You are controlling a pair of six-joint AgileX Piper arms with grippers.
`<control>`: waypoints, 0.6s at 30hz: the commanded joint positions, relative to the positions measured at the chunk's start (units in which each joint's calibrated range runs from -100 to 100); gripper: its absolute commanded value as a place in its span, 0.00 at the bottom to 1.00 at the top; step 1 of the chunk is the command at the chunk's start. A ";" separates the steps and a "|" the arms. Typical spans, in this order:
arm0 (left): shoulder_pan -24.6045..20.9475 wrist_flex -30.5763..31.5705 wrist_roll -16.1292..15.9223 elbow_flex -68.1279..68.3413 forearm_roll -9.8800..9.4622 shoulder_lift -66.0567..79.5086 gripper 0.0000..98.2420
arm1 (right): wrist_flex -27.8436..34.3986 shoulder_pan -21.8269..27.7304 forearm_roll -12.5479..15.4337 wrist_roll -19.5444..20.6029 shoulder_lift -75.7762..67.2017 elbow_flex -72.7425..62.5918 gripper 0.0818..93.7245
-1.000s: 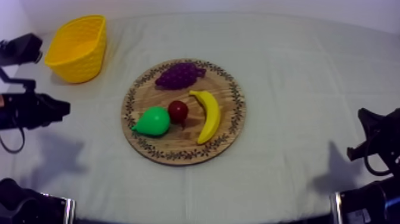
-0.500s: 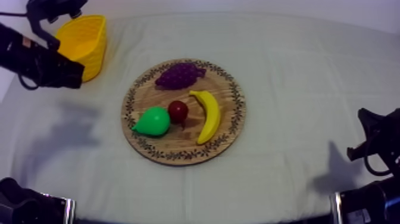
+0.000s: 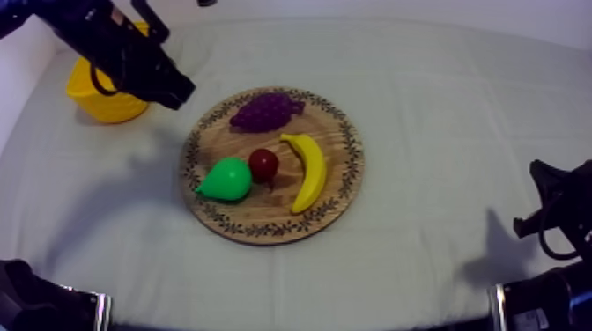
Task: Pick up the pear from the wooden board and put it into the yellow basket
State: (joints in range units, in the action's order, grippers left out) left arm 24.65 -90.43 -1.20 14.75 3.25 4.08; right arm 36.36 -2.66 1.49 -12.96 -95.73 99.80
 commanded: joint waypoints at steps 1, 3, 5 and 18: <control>1.20 -1.21 -0.21 -2.92 -0.16 -2.12 0.00 | 0.02 -0.02 0.00 -0.01 -0.03 -0.02 0.00; 1.93 -2.17 -0.26 -4.71 -0.32 -3.35 0.00 | 0.02 -0.02 0.00 -0.01 -0.03 -0.02 0.00; 2.46 -2.88 -0.33 -6.15 -0.39 -4.19 0.00 | 0.02 -0.02 0.00 -0.01 -0.03 -0.02 0.00; 3.66 -6.92 -3.08 -9.35 -0.32 -4.37 0.00 | 0.02 -0.02 0.00 -0.01 -0.03 -0.02 0.00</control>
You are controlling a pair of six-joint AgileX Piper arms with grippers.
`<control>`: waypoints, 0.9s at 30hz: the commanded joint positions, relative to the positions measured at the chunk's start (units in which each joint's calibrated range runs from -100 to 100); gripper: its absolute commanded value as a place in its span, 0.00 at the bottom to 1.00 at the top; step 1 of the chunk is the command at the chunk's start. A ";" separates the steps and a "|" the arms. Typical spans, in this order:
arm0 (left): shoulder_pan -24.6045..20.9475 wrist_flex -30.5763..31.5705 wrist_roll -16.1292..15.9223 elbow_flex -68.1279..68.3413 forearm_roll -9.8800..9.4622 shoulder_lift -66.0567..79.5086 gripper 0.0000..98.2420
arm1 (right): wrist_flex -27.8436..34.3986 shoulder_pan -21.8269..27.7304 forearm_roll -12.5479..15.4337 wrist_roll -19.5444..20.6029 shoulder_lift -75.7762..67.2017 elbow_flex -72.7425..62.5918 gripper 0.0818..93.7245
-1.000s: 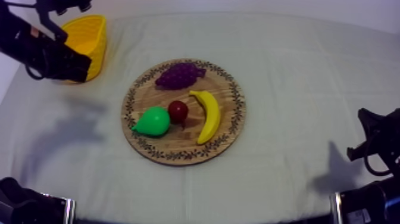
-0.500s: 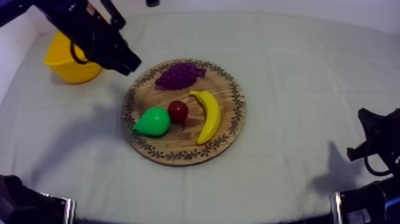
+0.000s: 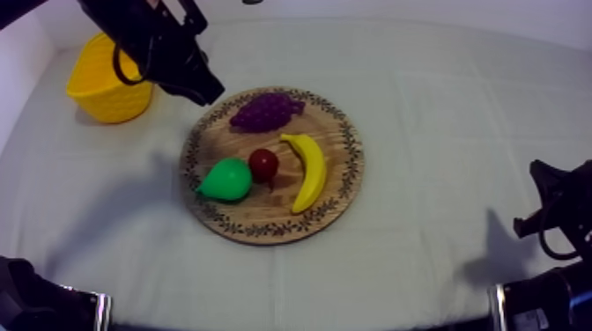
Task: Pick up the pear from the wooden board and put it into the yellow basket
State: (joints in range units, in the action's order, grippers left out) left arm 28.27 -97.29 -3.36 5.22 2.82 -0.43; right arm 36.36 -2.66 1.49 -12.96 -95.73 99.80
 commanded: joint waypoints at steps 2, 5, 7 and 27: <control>0.02 -0.70 -2.68 0.25 0.00 0.43 0.00 | 0.02 -0.02 0.00 -0.01 -0.03 -0.02 0.00; -0.07 -0.98 -5.25 0.47 -0.08 0.94 0.00 | 0.02 -0.02 0.00 -0.01 -0.03 -0.02 0.00; -0.15 -1.18 -6.63 0.16 -0.02 1.23 0.00 | 0.02 -0.02 0.00 -0.01 -0.03 -0.02 0.00; -0.93 -2.27 -17.50 -1.94 -1.45 0.89 0.56 | 0.02 -0.02 0.00 -0.01 -0.03 -0.02 0.00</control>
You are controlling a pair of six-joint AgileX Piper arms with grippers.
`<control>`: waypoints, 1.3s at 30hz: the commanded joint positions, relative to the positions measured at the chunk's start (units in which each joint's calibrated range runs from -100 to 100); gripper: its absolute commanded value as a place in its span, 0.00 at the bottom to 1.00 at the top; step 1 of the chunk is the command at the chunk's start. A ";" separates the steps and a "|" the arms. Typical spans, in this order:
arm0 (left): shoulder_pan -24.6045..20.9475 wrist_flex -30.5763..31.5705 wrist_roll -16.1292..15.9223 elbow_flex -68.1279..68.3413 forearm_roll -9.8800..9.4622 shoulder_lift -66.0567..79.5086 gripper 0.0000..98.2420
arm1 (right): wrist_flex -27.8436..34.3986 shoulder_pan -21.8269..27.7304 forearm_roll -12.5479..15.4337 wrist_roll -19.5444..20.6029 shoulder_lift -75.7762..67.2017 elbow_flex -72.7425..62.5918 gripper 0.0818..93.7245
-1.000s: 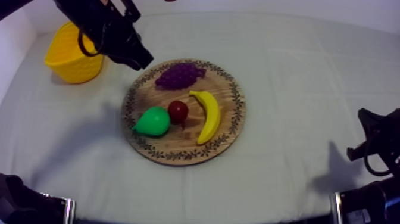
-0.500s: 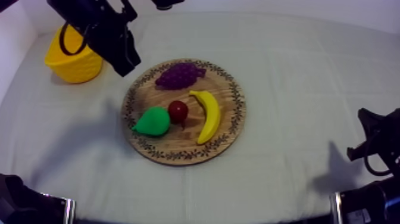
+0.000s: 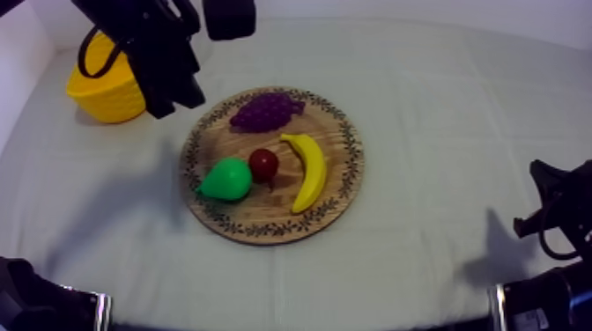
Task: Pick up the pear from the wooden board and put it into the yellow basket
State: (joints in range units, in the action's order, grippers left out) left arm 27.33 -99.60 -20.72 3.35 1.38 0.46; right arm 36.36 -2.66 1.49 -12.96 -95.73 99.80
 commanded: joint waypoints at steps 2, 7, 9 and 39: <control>0.10 0.06 -0.32 -0.25 -0.17 0.04 0.59 | 0.02 -0.02 0.00 -0.01 -0.03 -0.02 0.00; 0.19 0.32 -1.47 -1.06 0.96 0.00 0.66 | 0.02 -0.02 0.00 -0.01 -0.03 -0.02 0.00; 0.22 0.56 -1.71 -0.85 1.40 -0.29 0.68 | 0.02 -0.02 0.00 -0.01 -0.03 -0.02 0.00; 2.82 22.09 2.16 19.19 -1.37 -12.46 0.98 | 0.02 -0.02 0.00 -0.01 -0.03 -0.02 0.00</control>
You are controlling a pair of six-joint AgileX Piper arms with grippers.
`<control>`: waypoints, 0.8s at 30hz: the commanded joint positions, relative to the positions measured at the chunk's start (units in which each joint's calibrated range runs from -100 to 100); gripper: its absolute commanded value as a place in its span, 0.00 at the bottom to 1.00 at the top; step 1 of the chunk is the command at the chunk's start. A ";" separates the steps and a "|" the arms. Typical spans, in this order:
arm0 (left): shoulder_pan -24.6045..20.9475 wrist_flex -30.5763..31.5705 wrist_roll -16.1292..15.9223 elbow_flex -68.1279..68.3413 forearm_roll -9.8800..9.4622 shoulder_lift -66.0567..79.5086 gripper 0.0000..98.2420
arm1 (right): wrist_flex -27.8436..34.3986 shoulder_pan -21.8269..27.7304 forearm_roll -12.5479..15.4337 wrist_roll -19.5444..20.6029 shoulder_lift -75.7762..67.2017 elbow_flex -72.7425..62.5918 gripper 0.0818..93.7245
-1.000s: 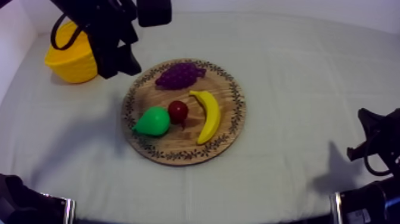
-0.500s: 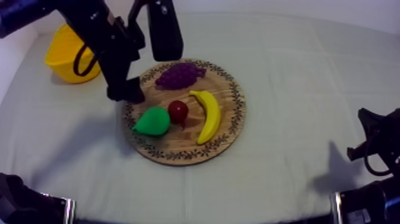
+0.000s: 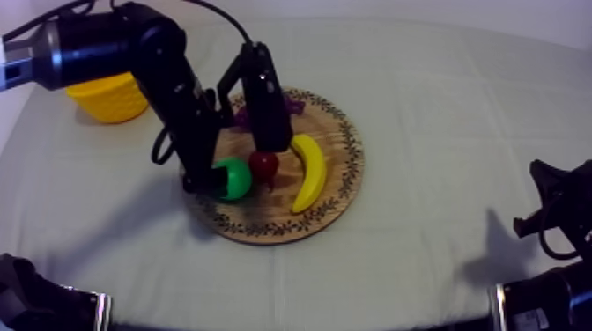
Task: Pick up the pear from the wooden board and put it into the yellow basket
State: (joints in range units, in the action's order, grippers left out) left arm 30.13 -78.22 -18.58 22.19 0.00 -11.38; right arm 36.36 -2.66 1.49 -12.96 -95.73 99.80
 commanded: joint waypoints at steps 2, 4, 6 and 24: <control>0.06 1.98 0.04 1.05 0.17 -1.89 0.98 | 0.02 -0.02 0.00 -0.01 -0.03 -0.02 0.00; 0.08 3.09 -0.01 1.52 0.27 -3.03 0.98 | 0.02 -0.02 0.00 -0.01 -0.03 -0.02 0.00; 0.11 3.93 -0.03 1.75 0.33 -4.07 0.98 | 0.02 -0.02 0.00 -0.01 -0.03 -0.02 0.00; 0.45 9.36 0.26 -1.16 0.53 -14.02 0.92 | 0.02 -0.02 0.00 -0.01 -0.03 -0.02 0.00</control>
State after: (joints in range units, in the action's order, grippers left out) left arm 30.57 -69.02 -18.41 21.13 0.58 -25.10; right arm 36.36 -2.66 1.49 -12.97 -95.73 99.80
